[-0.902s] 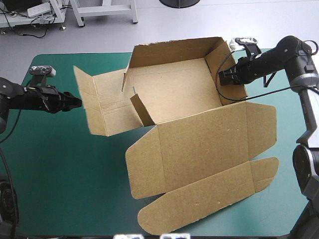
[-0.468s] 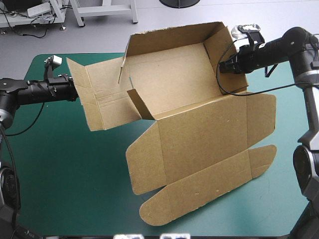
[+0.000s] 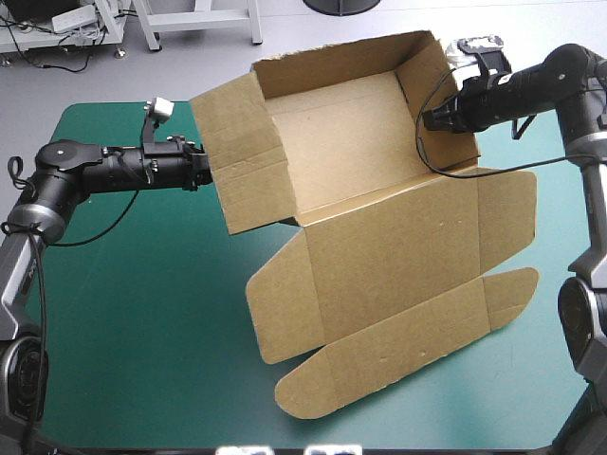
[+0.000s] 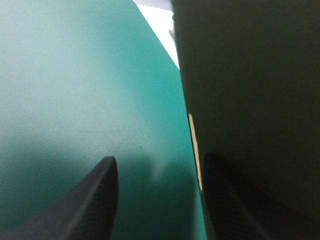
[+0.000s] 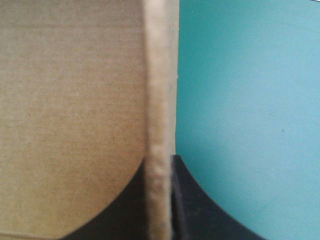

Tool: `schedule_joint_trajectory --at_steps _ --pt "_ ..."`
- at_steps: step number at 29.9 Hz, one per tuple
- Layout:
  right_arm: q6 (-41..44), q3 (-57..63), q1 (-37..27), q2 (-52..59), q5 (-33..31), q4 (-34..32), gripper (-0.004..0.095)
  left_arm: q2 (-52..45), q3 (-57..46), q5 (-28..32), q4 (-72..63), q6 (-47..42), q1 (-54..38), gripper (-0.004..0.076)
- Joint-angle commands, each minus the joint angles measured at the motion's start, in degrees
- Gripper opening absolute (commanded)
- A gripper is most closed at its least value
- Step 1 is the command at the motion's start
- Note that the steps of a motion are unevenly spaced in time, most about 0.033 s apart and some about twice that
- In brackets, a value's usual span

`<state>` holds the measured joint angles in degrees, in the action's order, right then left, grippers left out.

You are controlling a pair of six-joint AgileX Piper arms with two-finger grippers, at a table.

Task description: Fold the box

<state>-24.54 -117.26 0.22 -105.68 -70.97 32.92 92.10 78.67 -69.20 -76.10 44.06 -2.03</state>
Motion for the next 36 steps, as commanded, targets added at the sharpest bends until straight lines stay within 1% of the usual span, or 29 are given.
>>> schedule_joint_trajectory --at_steps 1,5,9,11,20,23,27,31,33,36 --pt "1.3 -2.1 -0.2 3.5 2.0 4.0 -0.0025 -3.4 1.7 -4.7 -4.6 -0.4 2.6 0.038" --pt "1.7 -2.1 0.0 3.5 3.0 3.3 -0.0024 -5.1 1.8 -4.7 -4.8 -0.6 2.9 0.0394" --pt "2.7 -1.9 0.0 2.9 3.7 3.0 -0.0023 -6.9 1.8 -4.7 -4.4 -1.0 2.9 0.047" --pt "3.0 -1.9 0.2 2.4 3.8 2.9 -0.0023 -7.5 1.9 -4.7 -4.1 -1.6 2.8 0.0488" --pt "3.2 -1.9 2.2 0.6 7.6 2.3 -0.0024 -9.5 2.3 -4.4 2.3 -3.6 2.2 0.0487" --pt "3.0 -1.9 3.0 0.6 7.6 2.3 -0.0023 -9.5 2.3 -4.4 0.6 -3.5 2.2 0.0487" --pt "3.6 -1.9 4.8 0.5 9.3 1.2 -0.0023 -9.5 2.3 -4.4 -1.1 -3.4 2.2 0.0488" --pt "5.8 -1.9 7.2 0.0 11.0 -2.2 -0.0023 -9.5 2.3 -4.1 -4.0 -2.7 2.2 0.0488" --pt "6.3 -1.9 8.7 -0.2 11.1 -3.4 -0.0023 -9.5 2.3 -3.6 -4.0 -2.7 1.5 0.0488" --pt "6.6 -1.9 10.1 -0.4 12.2 -3.3 -0.0023 -9.5 2.3 -1.6 -0.6 -2.9 1.5 0.0487"
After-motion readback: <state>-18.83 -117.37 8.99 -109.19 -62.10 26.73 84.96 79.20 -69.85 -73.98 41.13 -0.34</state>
